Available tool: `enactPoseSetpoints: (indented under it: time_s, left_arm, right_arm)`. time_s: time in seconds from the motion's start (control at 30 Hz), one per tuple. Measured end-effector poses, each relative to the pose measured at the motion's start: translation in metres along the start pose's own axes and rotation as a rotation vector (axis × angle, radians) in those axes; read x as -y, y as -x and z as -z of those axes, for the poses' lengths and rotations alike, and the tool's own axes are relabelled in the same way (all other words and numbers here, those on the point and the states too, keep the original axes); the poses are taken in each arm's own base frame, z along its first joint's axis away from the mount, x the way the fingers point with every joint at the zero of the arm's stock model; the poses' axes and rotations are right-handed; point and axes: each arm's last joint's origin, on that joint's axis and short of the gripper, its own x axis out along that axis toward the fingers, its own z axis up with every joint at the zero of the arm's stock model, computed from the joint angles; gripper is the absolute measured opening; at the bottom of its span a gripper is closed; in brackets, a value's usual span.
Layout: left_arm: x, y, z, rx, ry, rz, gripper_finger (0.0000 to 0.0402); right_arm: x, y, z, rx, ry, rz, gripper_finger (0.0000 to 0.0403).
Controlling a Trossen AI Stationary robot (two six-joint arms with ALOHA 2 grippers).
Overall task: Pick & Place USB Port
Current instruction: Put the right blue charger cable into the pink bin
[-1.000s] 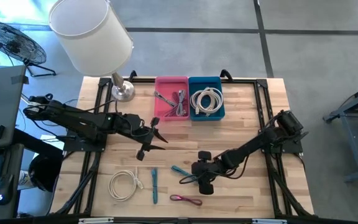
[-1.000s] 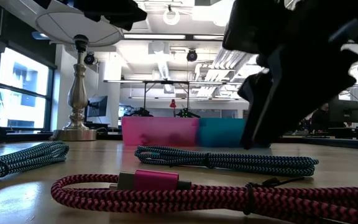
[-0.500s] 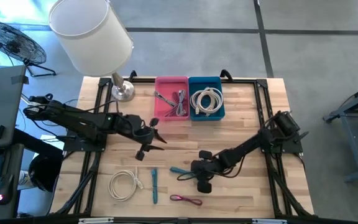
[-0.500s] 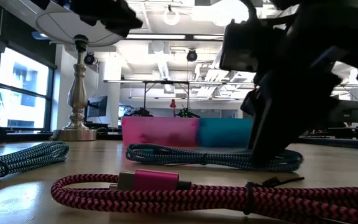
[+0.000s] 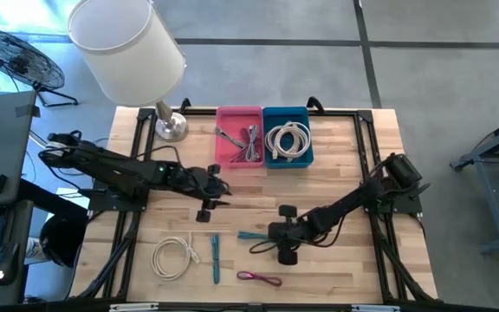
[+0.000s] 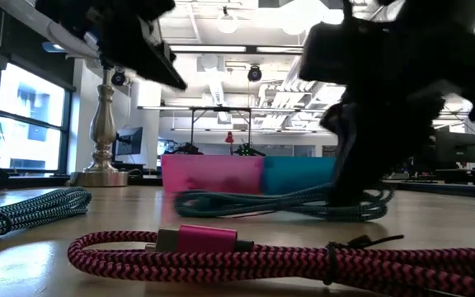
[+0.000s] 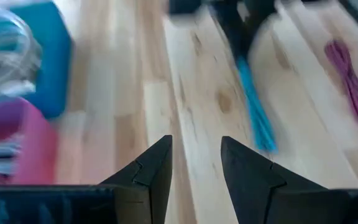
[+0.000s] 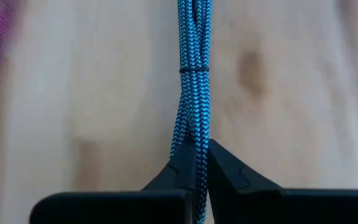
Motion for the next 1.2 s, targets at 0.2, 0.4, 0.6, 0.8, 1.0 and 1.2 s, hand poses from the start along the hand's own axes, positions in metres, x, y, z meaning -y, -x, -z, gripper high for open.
enactPoseSetpoints:
  time_s: [0.2, 0.4, 0.6, 0.8, 1.0, 1.2]
  left_arm:
    - [0.003, -0.035, 0.000, 0.068, -0.027, 0.054, 0.0133]
    - [0.006, -0.047, -0.018, 0.320, -0.121, 0.131, 0.0133]
    - [0.005, -0.046, -0.021, 0.351, -0.171, 0.084, 0.0133]
    - [0.005, -0.043, -0.039, 0.593, -0.211, 0.079, 0.0133]
    - [0.008, -0.044, -0.048, 0.781, -0.250, 0.182, 0.0133]
    - [0.009, -0.057, -0.039, 0.713, -0.234, 0.188, 0.0133]
  right_arm:
    - [-0.007, 0.043, -0.003, 0.119, 0.045, 0.114, 0.0007]
    - [-0.025, 0.083, -0.001, 0.283, 0.147, 0.174, 0.0007]
    - [-0.051, 0.124, 0.014, 0.422, 0.312, 0.213, 0.0007]
    - [-0.050, 0.145, 0.015, 0.512, 0.420, 0.362, 0.0006]
    - [-0.047, 0.147, 0.005, 0.538, 0.534, 0.447, 0.0006]
    - [-0.050, 0.152, -0.004, 0.582, 0.637, 0.487, 0.0006]
